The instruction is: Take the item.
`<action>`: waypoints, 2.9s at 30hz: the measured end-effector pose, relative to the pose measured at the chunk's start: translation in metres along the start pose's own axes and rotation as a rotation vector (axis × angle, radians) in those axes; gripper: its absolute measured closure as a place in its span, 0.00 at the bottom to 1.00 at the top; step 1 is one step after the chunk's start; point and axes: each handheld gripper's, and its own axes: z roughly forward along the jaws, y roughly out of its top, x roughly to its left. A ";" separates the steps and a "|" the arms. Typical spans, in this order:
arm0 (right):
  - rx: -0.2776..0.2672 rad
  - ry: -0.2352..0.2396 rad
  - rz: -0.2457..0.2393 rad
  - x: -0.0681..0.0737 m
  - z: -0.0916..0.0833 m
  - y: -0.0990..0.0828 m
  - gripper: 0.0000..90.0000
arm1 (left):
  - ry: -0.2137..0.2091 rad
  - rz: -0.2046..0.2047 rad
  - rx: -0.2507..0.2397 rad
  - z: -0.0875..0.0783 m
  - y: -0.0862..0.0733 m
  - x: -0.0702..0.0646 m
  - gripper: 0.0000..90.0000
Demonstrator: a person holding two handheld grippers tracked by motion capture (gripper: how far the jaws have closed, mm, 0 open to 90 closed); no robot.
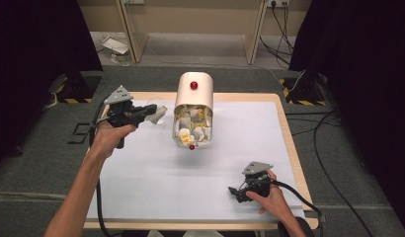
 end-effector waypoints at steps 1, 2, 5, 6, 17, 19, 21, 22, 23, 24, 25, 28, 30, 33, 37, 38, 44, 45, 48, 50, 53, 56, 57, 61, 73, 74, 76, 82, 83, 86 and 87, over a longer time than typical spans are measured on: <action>0.000 0.000 0.001 0.000 0.000 0.000 0.01 | 0.010 -0.004 0.002 0.001 -0.002 0.003 0.99; 0.000 0.000 0.000 0.000 0.000 0.000 0.01 | 0.019 -0.007 0.003 0.002 -0.003 0.004 0.99; 0.000 0.000 0.000 0.000 0.000 0.000 0.01 | 0.040 -0.012 0.011 0.005 -0.006 0.008 0.99; 0.000 0.000 0.000 0.000 0.000 0.000 0.01 | 0.049 -0.014 0.013 0.007 -0.007 0.010 0.99; 0.000 0.000 0.000 0.000 0.000 0.000 0.01 | 0.140 -0.062 0.020 0.026 -0.012 0.026 0.99; 0.002 0.000 0.001 0.000 0.000 0.000 0.01 | 0.154 -0.074 0.018 0.030 -0.012 0.030 0.99; 0.001 0.000 0.000 0.000 0.000 0.000 0.01 | 0.168 -0.082 0.021 0.034 -0.013 0.033 0.99; 0.001 0.000 0.000 0.000 0.000 0.000 0.01 | 0.174 -0.086 0.023 0.036 -0.013 0.035 0.99; 0.001 0.000 0.000 0.000 0.000 0.000 0.01 | 0.180 -0.091 0.023 0.038 -0.013 0.036 0.99; 0.002 0.000 -0.001 0.000 0.000 0.000 0.01 | 0.187 -0.096 0.022 0.040 -0.013 0.038 0.99; 0.002 0.000 0.001 0.000 0.000 0.000 0.01 | 0.194 -0.101 0.023 0.043 -0.012 0.040 0.99; 0.002 0.000 0.000 0.000 0.000 0.000 0.01 | 0.216 -0.118 0.027 0.052 -0.013 0.048 0.99; 0.002 0.000 0.001 0.000 0.000 0.000 0.01 | 0.217 -0.122 0.028 0.054 -0.013 0.049 0.99; 0.001 0.000 0.000 0.000 0.000 0.000 0.01 | 0.226 -0.130 0.032 0.061 -0.013 0.054 0.99; 0.002 0.000 0.001 0.000 0.000 0.000 0.01 | 0.243 -0.139 0.031 0.069 -0.011 0.060 0.99; 0.001 0.000 0.000 0.000 0.000 0.000 0.01 | 0.249 -0.147 0.036 0.075 -0.011 0.063 0.99; 0.001 0.000 0.000 0.000 0.000 0.000 0.01 | 0.269 -0.159 0.052 0.087 -0.013 0.069 0.99; 0.001 0.000 0.000 0.000 0.000 0.000 0.01 | 0.270 -0.165 0.050 0.089 -0.013 0.070 0.99; 0.001 0.000 0.001 0.000 0.000 0.000 0.01 | 0.272 -0.167 0.055 0.094 -0.012 0.072 0.99; 0.001 0.000 0.000 0.000 0.000 0.000 0.01 | 0.281 -0.160 0.060 0.098 -0.012 0.073 0.99; 0.001 0.000 0.000 0.000 0.000 0.000 0.01 | 0.284 -0.173 0.056 0.101 -0.013 0.076 0.99; 0.001 0.000 -0.001 0.000 0.000 0.000 0.01 | 0.299 -0.174 0.068 0.105 -0.017 0.080 0.99; 0.001 0.000 -0.001 0.000 0.000 0.000 0.01 | 0.302 -0.178 0.070 0.106 -0.018 0.081 0.99; 0.001 0.000 0.000 0.000 0.000 0.000 0.01 | 0.309 -0.181 0.076 0.109 -0.021 0.082 0.99; 0.001 0.001 0.000 0.000 0.000 0.000 0.01 | 0.319 -0.201 0.099 0.122 -0.028 0.086 0.98; 0.001 0.001 0.000 0.000 0.000 0.000 0.01 | 0.318 -0.206 0.099 0.123 -0.029 0.086 0.98; 0.000 0.001 0.000 0.000 0.000 0.000 0.01 | 0.316 -0.205 0.107 0.124 -0.030 0.087 0.97; 0.001 0.001 0.000 0.000 0.000 0.000 0.01 | 0.318 -0.205 0.112 0.125 -0.031 0.086 0.94; 0.001 0.001 0.000 0.000 0.000 0.000 0.01 | 0.319 -0.207 0.113 0.125 -0.031 0.086 0.93; 0.001 0.001 0.000 0.000 0.000 0.000 0.01 | 0.316 -0.214 0.111 0.125 -0.032 0.086 0.91; 0.001 0.001 0.000 0.000 0.000 0.000 0.01 | 0.316 -0.214 0.110 0.124 -0.032 0.086 0.91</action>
